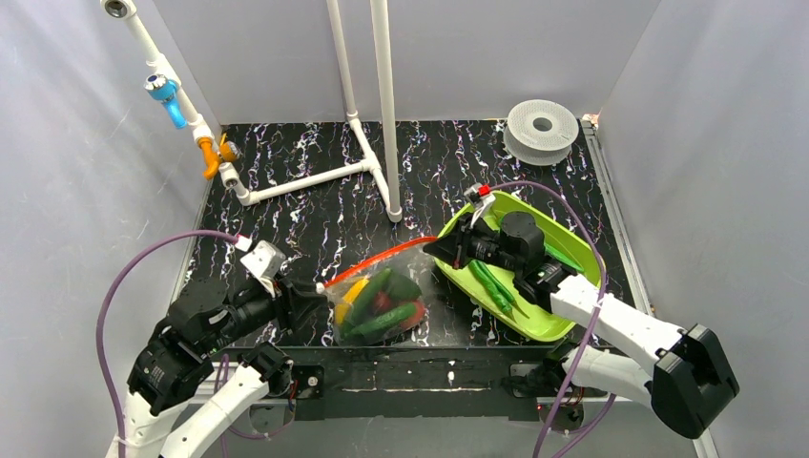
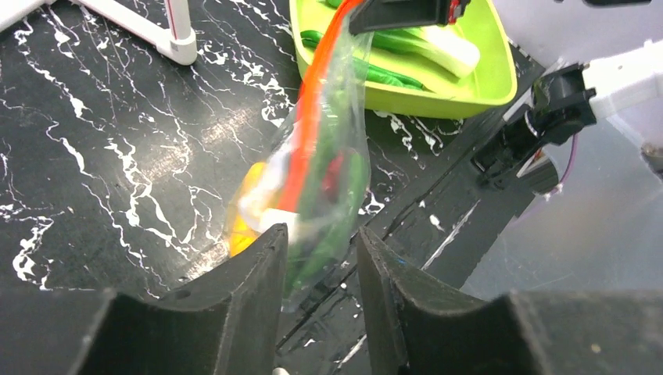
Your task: Place the food in the zip-top bag and seal the zipper
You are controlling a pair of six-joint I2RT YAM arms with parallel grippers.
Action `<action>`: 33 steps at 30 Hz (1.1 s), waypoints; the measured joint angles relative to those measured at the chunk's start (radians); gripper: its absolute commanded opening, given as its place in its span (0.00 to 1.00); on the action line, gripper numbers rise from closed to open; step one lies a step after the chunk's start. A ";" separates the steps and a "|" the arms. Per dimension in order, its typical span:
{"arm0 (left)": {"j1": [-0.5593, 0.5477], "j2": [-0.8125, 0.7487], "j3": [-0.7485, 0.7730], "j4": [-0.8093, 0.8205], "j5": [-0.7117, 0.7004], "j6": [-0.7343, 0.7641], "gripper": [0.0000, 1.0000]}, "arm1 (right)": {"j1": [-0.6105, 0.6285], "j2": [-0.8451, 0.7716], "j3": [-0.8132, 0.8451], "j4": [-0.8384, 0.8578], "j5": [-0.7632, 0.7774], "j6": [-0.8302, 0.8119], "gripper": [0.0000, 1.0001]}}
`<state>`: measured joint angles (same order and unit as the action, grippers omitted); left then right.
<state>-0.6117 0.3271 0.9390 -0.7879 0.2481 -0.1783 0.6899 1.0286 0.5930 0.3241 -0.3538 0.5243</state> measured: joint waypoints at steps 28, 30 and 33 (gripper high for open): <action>0.000 -0.016 0.182 -0.169 -0.280 -0.370 0.84 | 0.061 0.492 0.463 -0.460 0.409 0.051 0.14; 0.000 -0.018 0.182 -0.184 -0.296 -0.380 0.84 | 0.070 0.509 0.473 -0.503 0.432 0.047 0.19; 0.000 -0.032 0.182 -0.189 -0.302 -0.383 0.85 | 0.079 0.525 0.496 -0.561 0.455 0.022 0.25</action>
<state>-0.6117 0.2951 1.1213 -0.9771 -0.0540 -0.5617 0.7685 1.5536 1.0889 -0.2371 0.1013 0.5465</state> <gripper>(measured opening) 0.837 0.197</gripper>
